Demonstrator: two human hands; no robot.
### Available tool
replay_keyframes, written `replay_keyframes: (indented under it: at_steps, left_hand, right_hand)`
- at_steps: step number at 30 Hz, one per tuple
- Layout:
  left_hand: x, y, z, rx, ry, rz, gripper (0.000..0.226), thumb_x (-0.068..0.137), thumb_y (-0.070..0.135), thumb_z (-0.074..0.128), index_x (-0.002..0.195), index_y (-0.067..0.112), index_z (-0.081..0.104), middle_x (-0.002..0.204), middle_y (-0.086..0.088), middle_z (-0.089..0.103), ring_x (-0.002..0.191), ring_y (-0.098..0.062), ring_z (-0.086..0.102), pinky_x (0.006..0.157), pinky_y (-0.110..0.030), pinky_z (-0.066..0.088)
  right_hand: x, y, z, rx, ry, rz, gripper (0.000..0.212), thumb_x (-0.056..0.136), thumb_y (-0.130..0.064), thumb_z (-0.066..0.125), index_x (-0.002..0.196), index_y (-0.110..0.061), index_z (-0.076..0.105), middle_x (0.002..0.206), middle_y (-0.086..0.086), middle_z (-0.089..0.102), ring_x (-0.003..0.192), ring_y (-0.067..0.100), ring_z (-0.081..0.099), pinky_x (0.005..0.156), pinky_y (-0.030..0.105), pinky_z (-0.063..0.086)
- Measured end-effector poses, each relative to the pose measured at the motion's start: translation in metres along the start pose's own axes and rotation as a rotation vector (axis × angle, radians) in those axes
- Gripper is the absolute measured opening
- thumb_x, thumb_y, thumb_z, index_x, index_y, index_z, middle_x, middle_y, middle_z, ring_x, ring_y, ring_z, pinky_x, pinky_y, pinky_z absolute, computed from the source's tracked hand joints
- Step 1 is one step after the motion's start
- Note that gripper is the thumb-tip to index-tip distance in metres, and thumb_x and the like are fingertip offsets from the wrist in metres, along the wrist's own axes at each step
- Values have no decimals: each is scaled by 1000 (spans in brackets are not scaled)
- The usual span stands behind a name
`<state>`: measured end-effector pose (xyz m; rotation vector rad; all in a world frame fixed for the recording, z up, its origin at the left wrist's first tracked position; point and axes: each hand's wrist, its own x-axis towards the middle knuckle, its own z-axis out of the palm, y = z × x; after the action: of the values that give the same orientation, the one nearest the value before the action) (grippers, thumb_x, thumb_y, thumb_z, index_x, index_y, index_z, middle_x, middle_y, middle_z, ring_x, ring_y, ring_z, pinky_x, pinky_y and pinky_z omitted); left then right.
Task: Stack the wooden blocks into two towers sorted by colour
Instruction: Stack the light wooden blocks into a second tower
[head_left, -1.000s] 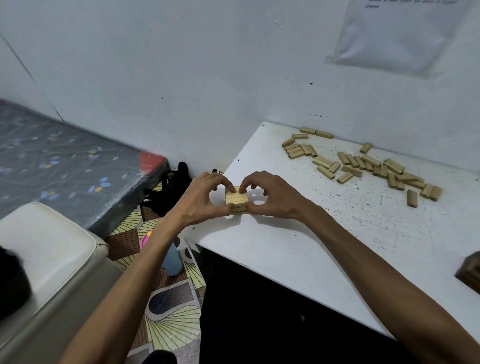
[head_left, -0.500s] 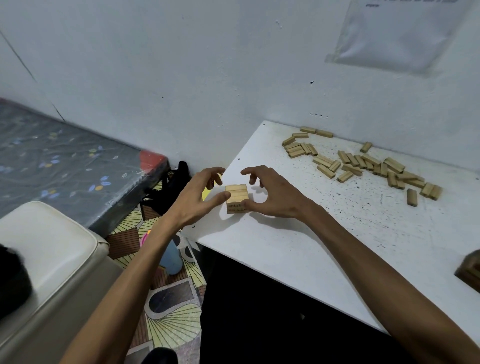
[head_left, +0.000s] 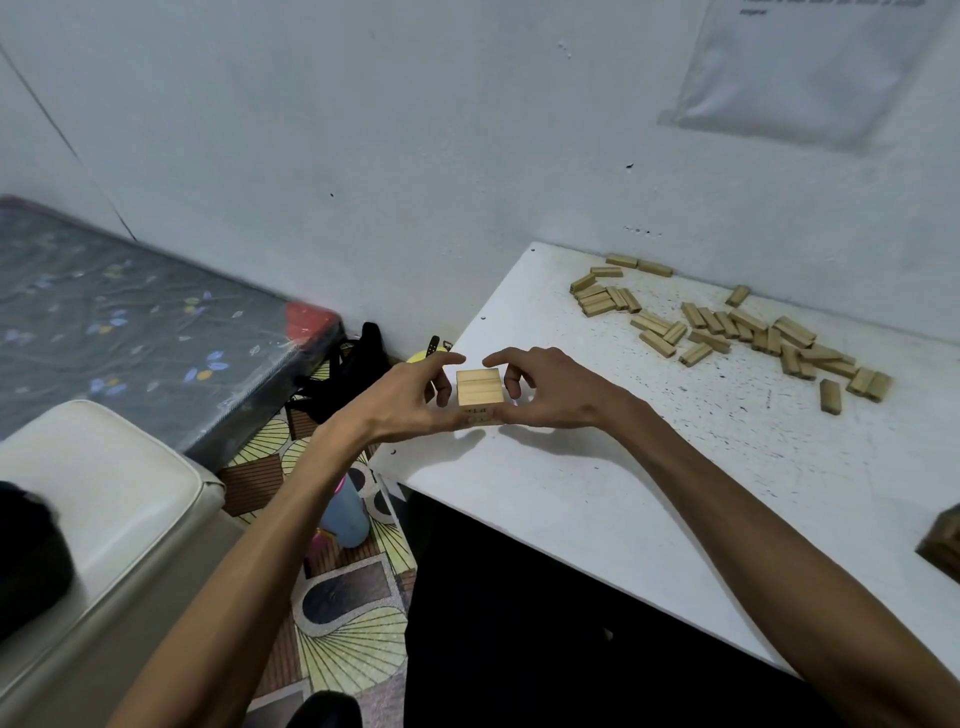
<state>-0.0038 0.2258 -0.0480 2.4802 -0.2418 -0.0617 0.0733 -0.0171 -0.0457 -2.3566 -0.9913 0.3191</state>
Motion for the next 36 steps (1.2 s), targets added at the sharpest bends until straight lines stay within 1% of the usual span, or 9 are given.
replay_keyframes:
  at_steps: [3, 7, 12, 16, 21, 25, 28, 32, 36]
  left_hand:
    - [2, 0, 1, -13, -2, 3, 96, 69, 69, 69, 150, 25, 46, 92, 12, 63, 73, 1, 54, 65, -21, 40]
    - [3, 0, 2, -29, 2, 18, 89, 71, 68, 70, 147, 27, 49, 91, 12, 63, 74, -3, 54, 67, -21, 40]
    - [4, 0, 2, -22, 5, 37, 72, 81, 52, 79, 143, 25, 53, 92, 12, 63, 75, -6, 54, 69, -24, 44]
    - [5, 2, 3, -35, -3, 31, 79, 71, 65, 72, 138, 26, 56, 91, 13, 63, 74, -7, 54, 71, -30, 49]
    - [4, 0, 2, -22, 15, 36, 81, 71, 66, 70, 140, 27, 54, 90, 11, 63, 73, -5, 54, 66, -19, 41]
    - [4, -2, 1, -11, 71, 64, 82, 72, 66, 66, 143, 26, 52, 90, 11, 59, 71, -4, 51, 64, -18, 38]
    - [2, -3, 0, 44, 134, 105, 81, 75, 67, 64, 145, 28, 51, 103, 11, 55, 82, -1, 50, 69, -18, 38]
    - [1, -5, -2, 38, 131, 99, 80, 75, 64, 69, 144, 26, 53, 128, 8, 58, 105, -8, 56, 89, -24, 44]
    - [-3, -4, -4, -38, 105, 61, 78, 78, 42, 88, 145, 22, 54, 129, 16, 64, 116, -3, 59, 88, -21, 43]
  right_hand:
    - [1, -1, 1, 20, -24, 15, 69, 85, -57, 75, 144, -31, 51, 94, -17, 65, 95, 5, 57, 84, 33, 48]
    - [1, -3, 3, 32, -23, 12, 64, 87, -52, 77, 143, -30, 53, 92, -16, 65, 88, 7, 59, 76, 28, 46]
    - [1, -2, 4, 38, -14, 1, 62, 87, -48, 79, 141, -30, 55, 93, -15, 64, 87, 5, 58, 74, 26, 45]
    - [1, -2, 3, 47, -18, 4, 59, 87, -43, 79, 139, -29, 56, 91, -15, 64, 86, 8, 59, 76, 29, 46]
    - [1, -1, 3, 52, -26, 15, 72, 86, -52, 78, 147, -29, 48, 93, -14, 64, 89, 2, 58, 76, 28, 43]
    - [-1, 2, 1, 35, 22, -21, 77, 86, -54, 77, 150, -29, 44, 92, -13, 61, 86, 0, 55, 75, 26, 39]
    - [-4, 6, 1, 37, 60, -39, 72, 86, -52, 77, 148, -31, 46, 98, -15, 58, 93, -1, 53, 78, 25, 41]
    - [-5, 9, 2, 17, 122, -84, 68, 86, -47, 78, 145, -32, 49, 123, -13, 55, 106, -2, 47, 83, 12, 35]
    - [-6, 12, 1, 53, 81, -60, 72, 85, -50, 78, 148, -33, 47, 140, -15, 58, 120, 4, 53, 90, 22, 44]
